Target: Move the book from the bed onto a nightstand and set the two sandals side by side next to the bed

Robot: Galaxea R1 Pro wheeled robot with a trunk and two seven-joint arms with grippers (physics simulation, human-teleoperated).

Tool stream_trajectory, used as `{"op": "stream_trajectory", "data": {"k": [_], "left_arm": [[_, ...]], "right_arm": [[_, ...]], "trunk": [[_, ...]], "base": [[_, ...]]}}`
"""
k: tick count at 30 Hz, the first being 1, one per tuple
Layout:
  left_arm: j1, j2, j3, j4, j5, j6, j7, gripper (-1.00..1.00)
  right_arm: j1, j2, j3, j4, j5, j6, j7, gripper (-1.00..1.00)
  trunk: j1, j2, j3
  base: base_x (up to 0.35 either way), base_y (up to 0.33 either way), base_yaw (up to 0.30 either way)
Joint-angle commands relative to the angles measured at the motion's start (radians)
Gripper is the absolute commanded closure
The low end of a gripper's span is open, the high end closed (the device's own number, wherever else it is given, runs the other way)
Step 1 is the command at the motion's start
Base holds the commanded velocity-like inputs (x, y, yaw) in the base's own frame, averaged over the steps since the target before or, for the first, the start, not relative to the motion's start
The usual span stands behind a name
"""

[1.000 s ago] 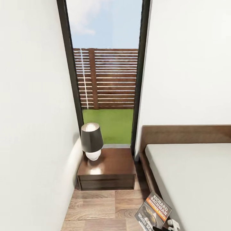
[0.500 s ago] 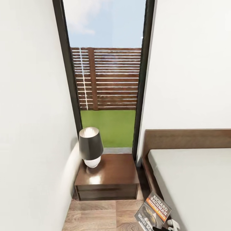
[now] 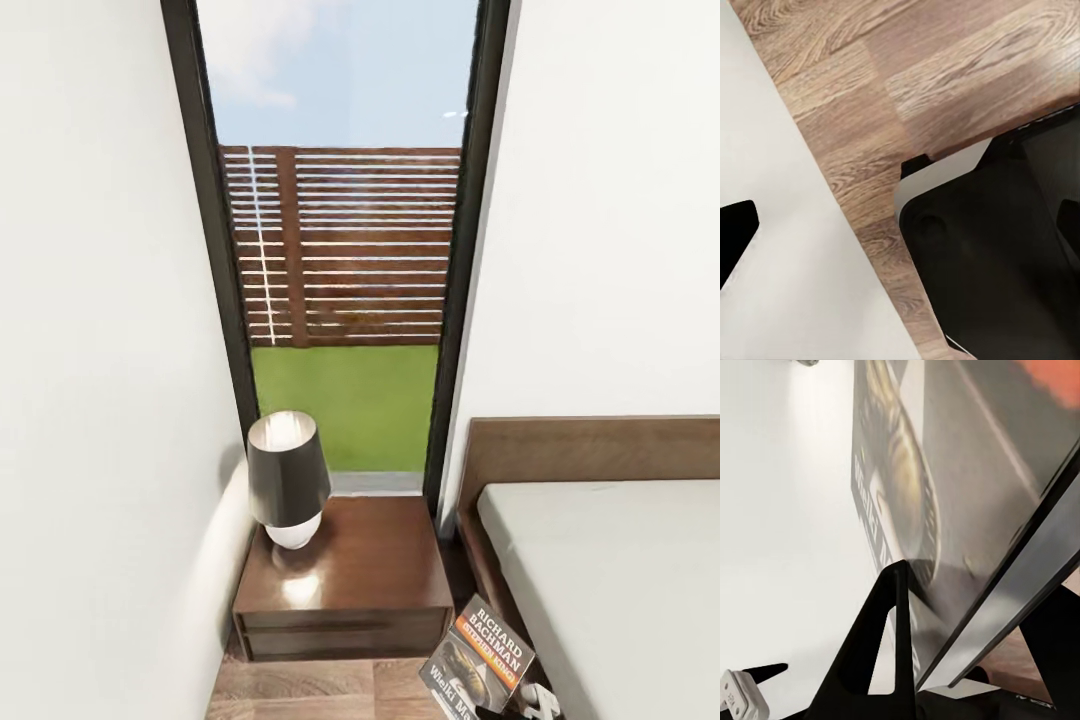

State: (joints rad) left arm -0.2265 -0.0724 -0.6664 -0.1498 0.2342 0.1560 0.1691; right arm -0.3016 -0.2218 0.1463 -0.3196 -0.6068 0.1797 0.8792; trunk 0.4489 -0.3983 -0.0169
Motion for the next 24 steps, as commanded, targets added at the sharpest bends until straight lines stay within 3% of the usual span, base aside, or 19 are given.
{"op": "stream_trajectory", "data": {"k": [1,24], "left_arm": [[0.000,0.000,-0.009,-0.002,0.010,0.006,0.005,-1.00],[0.000,0.000,-0.009,-0.004,0.010,0.007,0.006,-1.00]], "right_arm": [[-0.001,-0.001,0.004,-0.001,-0.013,0.009,0.000,1.00],[-0.001,-0.001,0.003,-0.001,-0.013,0.009,-0.001,1.00]], "trunk": [[0.001,-0.002,-0.002],[0.001,-0.002,-0.002]], "base": [[0.313,0.105,0.000],[0.272,0.037,0.000]]}}
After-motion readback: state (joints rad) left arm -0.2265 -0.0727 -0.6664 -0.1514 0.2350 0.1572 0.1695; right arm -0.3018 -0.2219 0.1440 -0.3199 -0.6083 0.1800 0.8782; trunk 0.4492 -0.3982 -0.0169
